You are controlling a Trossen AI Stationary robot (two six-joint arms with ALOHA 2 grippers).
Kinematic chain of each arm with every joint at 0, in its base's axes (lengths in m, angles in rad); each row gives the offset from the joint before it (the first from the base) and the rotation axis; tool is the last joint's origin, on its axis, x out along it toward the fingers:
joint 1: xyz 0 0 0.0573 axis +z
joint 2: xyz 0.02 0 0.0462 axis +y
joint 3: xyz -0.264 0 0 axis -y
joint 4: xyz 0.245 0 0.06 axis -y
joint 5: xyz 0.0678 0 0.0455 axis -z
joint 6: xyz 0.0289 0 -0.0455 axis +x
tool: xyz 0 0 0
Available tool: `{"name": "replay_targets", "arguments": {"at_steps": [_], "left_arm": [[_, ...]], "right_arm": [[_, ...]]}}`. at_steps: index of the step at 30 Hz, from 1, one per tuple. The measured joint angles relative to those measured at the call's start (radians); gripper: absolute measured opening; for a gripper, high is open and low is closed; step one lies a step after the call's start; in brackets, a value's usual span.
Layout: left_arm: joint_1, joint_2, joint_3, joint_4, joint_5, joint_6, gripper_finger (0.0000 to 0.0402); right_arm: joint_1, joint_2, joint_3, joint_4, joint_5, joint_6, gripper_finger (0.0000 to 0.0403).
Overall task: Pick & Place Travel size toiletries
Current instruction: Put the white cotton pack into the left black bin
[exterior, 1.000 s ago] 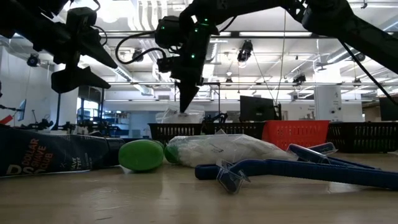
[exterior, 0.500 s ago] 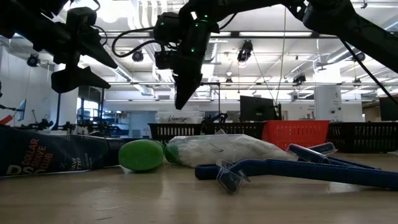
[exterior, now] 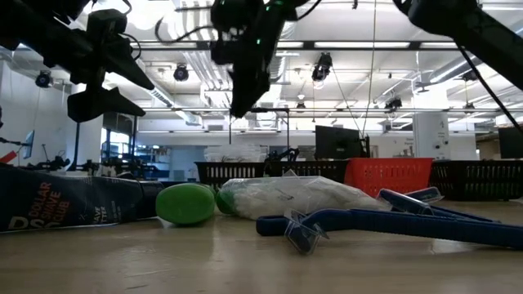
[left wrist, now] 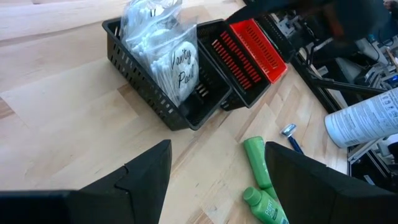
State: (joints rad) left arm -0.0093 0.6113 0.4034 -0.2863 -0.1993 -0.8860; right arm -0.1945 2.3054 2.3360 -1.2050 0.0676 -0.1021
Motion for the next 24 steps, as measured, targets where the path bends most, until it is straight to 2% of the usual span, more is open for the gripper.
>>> {"name": "replay_targets", "arguments": {"at_steps": [6,13,16,19,21,24], "left_arm": [[0.000,0.000,0.000,0.001,0.000,0.000,0.0262],[0.000,0.000,0.000,0.001,0.006,0.021,0.0262],[0.000,0.000,0.000,0.001,0.016,0.030,0.0262],[0.000,0.000,0.000,0.001,0.029,0.052,0.0262],[0.000,0.000,0.000,0.001,0.032,0.061,0.0262],[0.000,0.003,0.000,0.001,0.035,0.077,0.0262]], "right_arm": [[0.032,-0.091,0.000,-0.019,-0.084,0.122,0.0237],[0.095,-0.128,-0.005,-0.165,-0.104,0.294,0.0262],[0.132,-0.131,-0.047,-0.172,-0.114,0.313,0.0268],[0.183,-0.156,-0.120,-0.077,-0.115,0.314,0.0272],[0.214,-0.199,-0.196,0.079,-0.112,0.328,0.0272],[0.237,-0.275,-0.329,0.302,-0.034,0.339,0.0264]]}}
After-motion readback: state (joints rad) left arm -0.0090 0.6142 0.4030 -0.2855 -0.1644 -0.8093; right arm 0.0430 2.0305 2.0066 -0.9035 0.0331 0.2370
